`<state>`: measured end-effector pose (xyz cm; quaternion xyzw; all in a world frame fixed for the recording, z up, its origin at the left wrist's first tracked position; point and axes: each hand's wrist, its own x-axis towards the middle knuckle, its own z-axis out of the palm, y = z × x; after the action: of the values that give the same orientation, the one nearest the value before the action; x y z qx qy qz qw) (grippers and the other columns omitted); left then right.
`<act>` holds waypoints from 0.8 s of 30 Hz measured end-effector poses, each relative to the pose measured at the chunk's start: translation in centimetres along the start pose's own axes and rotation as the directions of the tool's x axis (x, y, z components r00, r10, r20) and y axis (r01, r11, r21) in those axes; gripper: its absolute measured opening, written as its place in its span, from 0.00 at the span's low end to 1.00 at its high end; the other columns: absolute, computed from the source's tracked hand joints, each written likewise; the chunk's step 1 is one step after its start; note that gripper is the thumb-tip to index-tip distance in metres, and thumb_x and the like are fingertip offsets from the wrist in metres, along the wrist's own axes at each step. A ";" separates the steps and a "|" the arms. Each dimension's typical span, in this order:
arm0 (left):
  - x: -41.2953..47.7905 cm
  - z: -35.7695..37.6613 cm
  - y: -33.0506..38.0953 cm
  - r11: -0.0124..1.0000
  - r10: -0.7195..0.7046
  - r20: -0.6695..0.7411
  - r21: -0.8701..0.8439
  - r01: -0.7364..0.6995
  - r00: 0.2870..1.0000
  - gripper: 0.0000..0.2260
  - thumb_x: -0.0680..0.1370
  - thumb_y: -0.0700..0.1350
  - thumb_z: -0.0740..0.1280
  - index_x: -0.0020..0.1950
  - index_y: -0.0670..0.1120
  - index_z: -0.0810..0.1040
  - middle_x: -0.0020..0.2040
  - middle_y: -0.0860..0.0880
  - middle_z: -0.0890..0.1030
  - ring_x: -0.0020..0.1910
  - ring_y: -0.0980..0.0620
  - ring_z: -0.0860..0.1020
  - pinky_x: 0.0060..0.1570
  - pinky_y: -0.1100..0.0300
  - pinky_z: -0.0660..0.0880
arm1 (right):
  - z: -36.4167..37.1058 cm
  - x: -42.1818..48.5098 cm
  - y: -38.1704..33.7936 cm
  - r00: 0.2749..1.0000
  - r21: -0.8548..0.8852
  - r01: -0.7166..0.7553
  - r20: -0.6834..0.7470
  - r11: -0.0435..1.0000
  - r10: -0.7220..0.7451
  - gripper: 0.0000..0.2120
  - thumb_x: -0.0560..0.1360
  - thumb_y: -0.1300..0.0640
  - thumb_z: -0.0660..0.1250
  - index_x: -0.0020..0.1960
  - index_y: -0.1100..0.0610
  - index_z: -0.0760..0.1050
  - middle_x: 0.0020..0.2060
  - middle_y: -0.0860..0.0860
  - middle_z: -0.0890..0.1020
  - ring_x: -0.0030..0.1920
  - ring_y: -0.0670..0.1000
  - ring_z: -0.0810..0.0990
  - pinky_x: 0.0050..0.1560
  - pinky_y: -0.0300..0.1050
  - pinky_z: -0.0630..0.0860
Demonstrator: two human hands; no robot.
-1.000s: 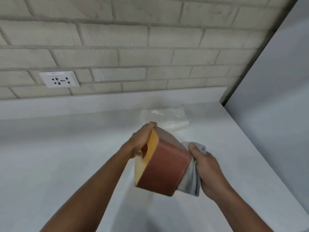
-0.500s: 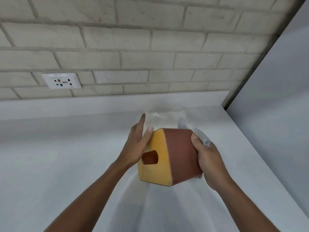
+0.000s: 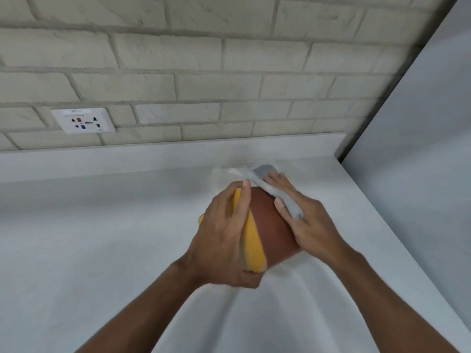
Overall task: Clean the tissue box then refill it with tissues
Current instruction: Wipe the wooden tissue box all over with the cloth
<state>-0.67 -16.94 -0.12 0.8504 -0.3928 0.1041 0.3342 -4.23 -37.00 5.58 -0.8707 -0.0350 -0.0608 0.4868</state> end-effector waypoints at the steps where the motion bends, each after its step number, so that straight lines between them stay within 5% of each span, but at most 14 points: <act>1: 0.2 -0.3 -0.5 0.998 -0.043 0.005 -0.043 0.043 0.999 0.68 0.58 0.66 0.75 0.85 0.52 0.34 0.80 0.40 0.58 0.77 0.37 0.64 0.69 0.40 0.74 | 0.5 -1.2 1.0 0.999 0.024 0.030 -0.019 0.999 -0.029 0.19 0.83 0.52 0.60 0.73 0.45 0.69 0.69 0.34 0.71 0.71 0.36 0.65 0.71 0.32 0.61; 4: 0.3 -0.7 -1.7 0.988 -0.089 0.023 -0.128 0.092 0.996 0.68 0.58 0.68 0.75 0.82 0.59 0.28 0.82 0.47 0.54 0.80 0.43 0.61 0.71 0.46 0.73 | 1.0 -5.4 4.5 0.993 0.052 0.055 -0.110 0.997 -0.049 0.18 0.82 0.47 0.58 0.72 0.40 0.69 0.64 0.34 0.77 0.68 0.41 0.73 0.67 0.36 0.68; 6: 0.6 -0.8 -1.9 0.985 -0.107 0.053 -0.128 0.113 0.993 0.68 0.58 0.68 0.75 0.81 0.63 0.27 0.83 0.50 0.52 0.80 0.45 0.59 0.71 0.49 0.72 | 0.0 -6.6 6.0 0.988 -0.112 0.095 -0.111 0.989 -0.108 0.20 0.81 0.45 0.56 0.72 0.36 0.66 0.69 0.35 0.72 0.72 0.42 0.67 0.71 0.36 0.64; 8: 1.2 -1.1 -1.7 0.966 -0.191 0.107 -0.158 0.206 0.976 0.68 0.57 0.68 0.76 0.78 0.68 0.25 0.83 0.54 0.50 0.81 0.48 0.57 0.73 0.47 0.70 | -0.5 -7.4 6.8 0.958 -0.344 0.239 -0.069 0.908 -0.278 0.20 0.82 0.47 0.56 0.73 0.43 0.68 0.73 0.36 0.67 0.74 0.44 0.65 0.73 0.40 0.61; 10: 1.9 -1.5 -1.7 0.942 -0.255 0.122 -0.191 0.275 0.959 0.66 0.56 0.69 0.75 0.76 0.71 0.25 0.83 0.57 0.49 0.81 0.50 0.56 0.73 0.46 0.70 | 0.0 -7.8 7.7 0.938 -0.378 0.297 -0.055 0.877 -0.342 0.18 0.83 0.48 0.57 0.71 0.49 0.73 0.70 0.38 0.73 0.70 0.45 0.71 0.70 0.46 0.68; 12: 2.5 -1.5 -1.6 0.929 -0.300 0.137 -0.185 0.322 0.944 0.65 0.56 0.68 0.74 0.76 0.72 0.27 0.83 0.58 0.49 0.80 0.50 0.58 0.72 0.44 0.71 | 0.7 -7.3 7.0 0.952 -0.104 0.020 -0.301 0.994 -0.051 0.16 0.83 0.48 0.58 0.68 0.46 0.75 0.58 0.38 0.81 0.54 0.42 0.82 0.52 0.41 0.80; 14: 3.1 -1.4 -1.4 0.890 -0.367 0.145 -0.234 0.392 0.919 0.65 0.56 0.67 0.74 0.80 0.69 0.30 0.81 0.58 0.54 0.78 0.48 0.61 0.71 0.45 0.72 | 0.6 -5.5 5.5 0.793 0.341 -0.170 -0.510 0.925 0.334 0.14 0.82 0.46 0.59 0.65 0.40 0.76 0.41 0.45 0.83 0.34 0.50 0.78 0.28 0.40 0.76; 15: 3.6 -1.4 -1.2 0.847 -0.415 0.145 -0.298 0.440 0.898 0.65 0.57 0.67 0.74 0.82 0.67 0.33 0.80 0.57 0.57 0.77 0.48 0.64 0.72 0.46 0.71 | 0.1 -4.4 4.8 0.736 0.422 -0.179 -0.542 0.889 0.406 0.14 0.82 0.43 0.58 0.65 0.37 0.75 0.40 0.50 0.81 0.35 0.53 0.75 0.28 0.39 0.73; 17: 4.9 -1.4 -1.0 0.696 -0.514 0.170 -0.490 0.525 0.841 0.64 0.58 0.68 0.75 0.84 0.64 0.39 0.78 0.54 0.63 0.74 0.49 0.69 0.72 0.50 0.72 | -0.1 -2.9 3.3 0.822 0.315 -0.086 -0.514 0.945 0.246 0.16 0.81 0.40 0.57 0.68 0.34 0.71 0.51 0.47 0.81 0.42 0.51 0.75 0.40 0.41 0.75; 19: 6.2 -1.5 -0.5 0.492 -0.577 0.226 -0.671 0.555 0.785 0.61 0.60 0.66 0.76 0.86 0.60 0.45 0.73 0.52 0.72 0.66 0.55 0.78 0.61 0.59 0.78 | 0.8 -2.3 1.9 0.938 0.081 0.077 -0.343 0.994 -0.045 0.20 0.82 0.45 0.57 0.73 0.38 0.66 0.64 0.42 0.77 0.54 0.49 0.78 0.57 0.38 0.73; 21: 7.0 -1.5 -0.5 0.301 -0.624 0.292 -0.766 0.568 0.725 0.52 0.67 0.59 0.76 0.85 0.51 0.54 0.64 0.49 0.80 0.47 0.63 0.84 0.40 0.67 0.79 | 2.1 -2.8 1.8 0.937 -0.155 0.245 -0.216 0.957 -0.275 0.22 0.82 0.56 0.59 0.75 0.50 0.65 0.74 0.45 0.67 0.74 0.50 0.66 0.71 0.39 0.64; 24: 7.1 -1.8 -1.9 0.133 -0.730 0.298 -0.821 0.555 0.616 0.37 0.78 0.49 0.73 0.81 0.42 0.60 0.50 0.49 0.81 0.32 0.60 0.83 0.27 0.66 0.76 | 3.3 -5.6 4.8 0.865 -0.393 0.442 -0.051 0.806 -0.499 0.21 0.79 0.62 0.61 0.71 0.61 0.70 0.74 0.54 0.69 0.76 0.59 0.63 0.73 0.51 0.64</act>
<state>5.63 -19.18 3.43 0.6288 0.0489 -0.1873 0.7531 -8.93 -36.76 -0.96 -0.9028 -0.2010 -0.2513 0.2852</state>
